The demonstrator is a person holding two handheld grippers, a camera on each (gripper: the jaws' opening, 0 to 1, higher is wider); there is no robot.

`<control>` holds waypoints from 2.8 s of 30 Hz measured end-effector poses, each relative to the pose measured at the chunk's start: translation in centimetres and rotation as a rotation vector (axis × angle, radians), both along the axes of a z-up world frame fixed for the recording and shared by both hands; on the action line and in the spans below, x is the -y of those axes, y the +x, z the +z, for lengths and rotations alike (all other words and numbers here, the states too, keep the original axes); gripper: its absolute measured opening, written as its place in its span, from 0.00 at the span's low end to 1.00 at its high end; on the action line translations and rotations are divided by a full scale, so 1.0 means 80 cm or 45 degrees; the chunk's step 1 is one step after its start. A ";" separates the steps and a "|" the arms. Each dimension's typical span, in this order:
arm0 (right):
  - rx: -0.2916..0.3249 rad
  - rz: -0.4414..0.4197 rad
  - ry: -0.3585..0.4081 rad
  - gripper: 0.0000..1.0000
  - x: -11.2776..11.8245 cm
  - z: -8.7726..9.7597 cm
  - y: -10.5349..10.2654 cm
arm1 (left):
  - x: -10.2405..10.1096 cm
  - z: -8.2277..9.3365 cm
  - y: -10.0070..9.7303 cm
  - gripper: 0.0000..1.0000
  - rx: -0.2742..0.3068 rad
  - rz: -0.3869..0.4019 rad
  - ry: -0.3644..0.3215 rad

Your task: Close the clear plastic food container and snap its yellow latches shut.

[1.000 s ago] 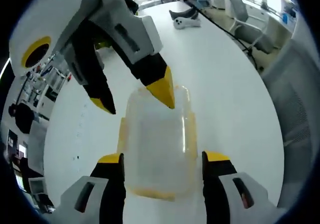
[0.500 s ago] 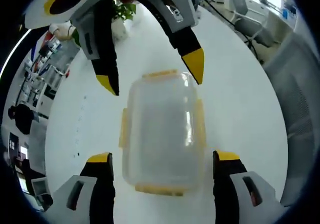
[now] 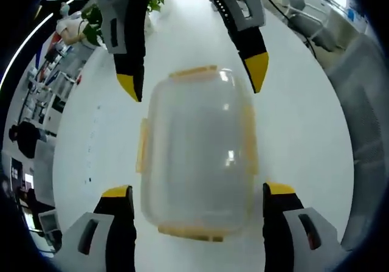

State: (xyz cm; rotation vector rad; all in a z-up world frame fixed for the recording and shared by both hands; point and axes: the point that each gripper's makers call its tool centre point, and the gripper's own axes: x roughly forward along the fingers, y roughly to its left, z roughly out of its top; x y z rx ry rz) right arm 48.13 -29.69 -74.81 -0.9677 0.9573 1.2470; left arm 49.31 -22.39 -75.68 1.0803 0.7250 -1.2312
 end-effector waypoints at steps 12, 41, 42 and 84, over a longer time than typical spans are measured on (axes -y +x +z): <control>0.036 -0.007 -0.016 0.79 0.000 -0.015 0.006 | -0.006 -0.017 0.003 0.80 0.016 -0.031 0.086; 0.026 -0.008 -0.016 0.76 -0.030 -0.018 -0.004 | -0.036 -0.016 -0.004 0.79 0.001 -0.012 0.110; 0.025 -0.007 -0.016 0.76 -0.033 -0.018 -0.004 | -0.040 -0.016 -0.005 0.79 -0.001 -0.005 0.113; 0.035 0.028 0.008 0.76 -0.154 -0.019 0.012 | -0.156 -0.017 0.008 0.80 0.001 0.108 0.120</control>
